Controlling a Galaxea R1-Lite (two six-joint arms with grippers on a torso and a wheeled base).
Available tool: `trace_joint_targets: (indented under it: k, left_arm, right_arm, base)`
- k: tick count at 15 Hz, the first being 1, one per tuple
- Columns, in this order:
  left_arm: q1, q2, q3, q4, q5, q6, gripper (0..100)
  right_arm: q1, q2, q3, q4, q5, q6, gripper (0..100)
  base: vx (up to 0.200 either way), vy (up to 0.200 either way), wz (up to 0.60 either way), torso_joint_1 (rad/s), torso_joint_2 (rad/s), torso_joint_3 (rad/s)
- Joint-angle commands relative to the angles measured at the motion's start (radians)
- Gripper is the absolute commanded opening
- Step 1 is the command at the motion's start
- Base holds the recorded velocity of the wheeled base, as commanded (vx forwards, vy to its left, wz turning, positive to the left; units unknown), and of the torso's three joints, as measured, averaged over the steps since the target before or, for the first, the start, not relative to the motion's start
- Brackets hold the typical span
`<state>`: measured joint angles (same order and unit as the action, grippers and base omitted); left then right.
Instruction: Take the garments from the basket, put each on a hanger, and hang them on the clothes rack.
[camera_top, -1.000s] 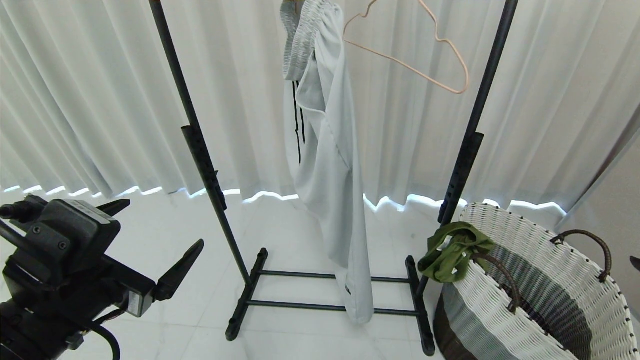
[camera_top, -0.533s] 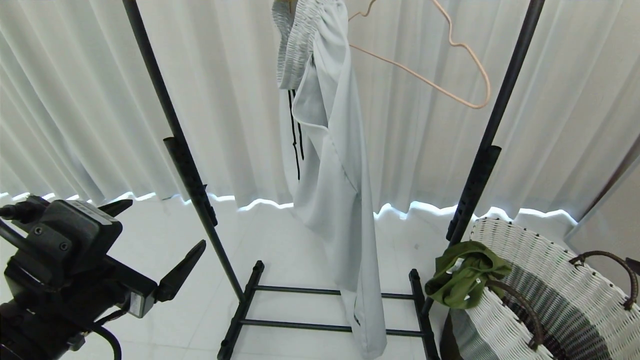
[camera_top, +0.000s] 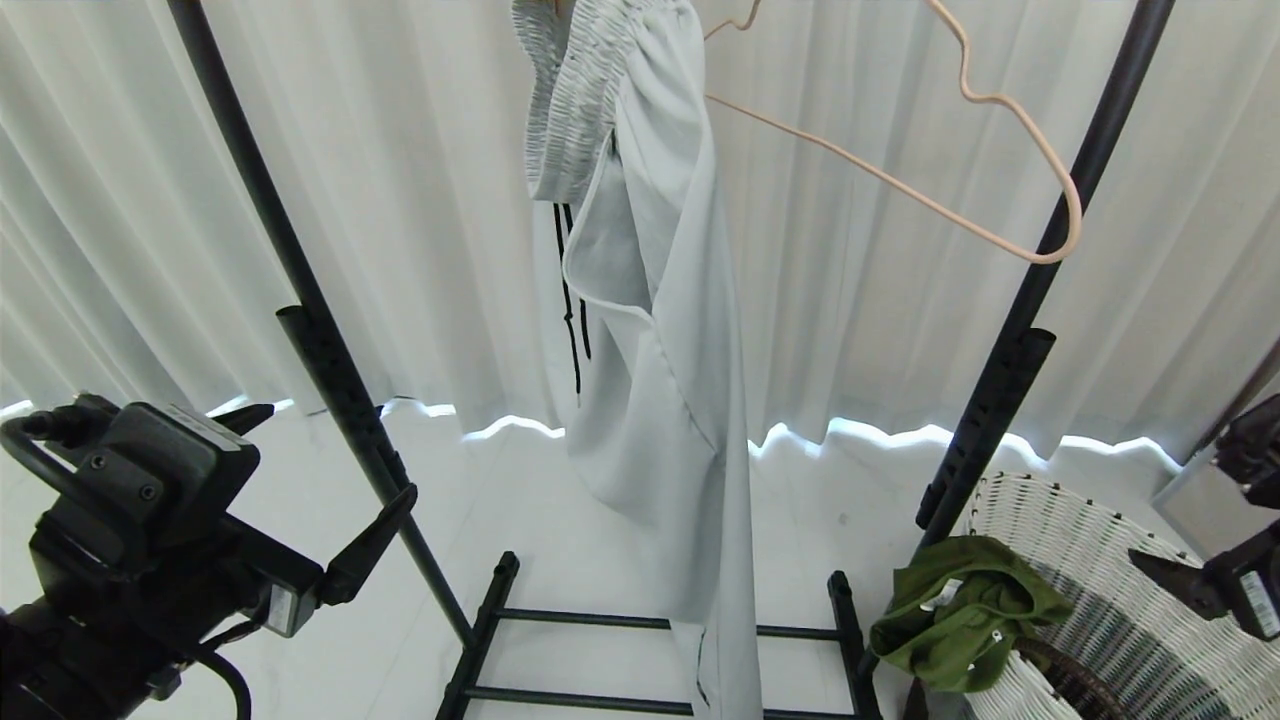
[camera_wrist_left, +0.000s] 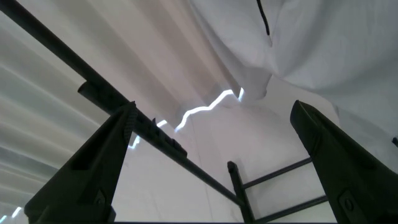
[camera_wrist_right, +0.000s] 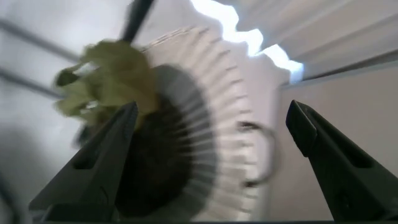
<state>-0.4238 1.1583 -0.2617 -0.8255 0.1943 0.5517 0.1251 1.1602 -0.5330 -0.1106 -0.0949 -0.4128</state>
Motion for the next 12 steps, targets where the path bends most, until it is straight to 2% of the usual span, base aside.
trace_joint_targets:
  k: [1, 3, 5, 10, 12]
  left_arm:
    - [0.000, 0.008, 0.002, 0.000, 0.001, -0.003, 100]
    - [0.000, 0.008, 0.007, 0.000, 0.001, -0.004, 100]
    - [0.000, 0.011, 0.009, 0.000, 0.002, -0.003, 100]
    - [0.000, 0.020, 0.010, 0.000, 0.001, -0.004, 100]
    - [0.000, 0.024, 0.010, 0.000, 0.002, -0.004, 100]
  right_arm:
    - [0.111, 0.222, 0.076, -0.110, -0.011, 0.131, 100]
    - [0.140, 0.342, 0.073, -0.158, -0.082, 0.187, 100]
    - [0.148, 0.426, 0.074, -0.224, -0.111, 0.226, 100]
    - [0.143, 0.521, 0.074, -0.299, -0.201, 0.264, 100]
    - [0.142, 0.552, 0.073, -0.314, -0.235, 0.308, 100]
  base:
    - [0.000, 0.000, 0.00, 0.000, 0.00, 0.000]
    - [0.000, 0.000, 0.00, 0.000, 0.00, 0.000]
    - [0.000, 0.000, 0.00, 0.000, 0.00, 0.000]
    - [0.000, 0.000, 0.00, 0.000, 0.00, 0.000]
    - [0.000, 0.000, 0.00, 0.000, 0.00, 0.000]
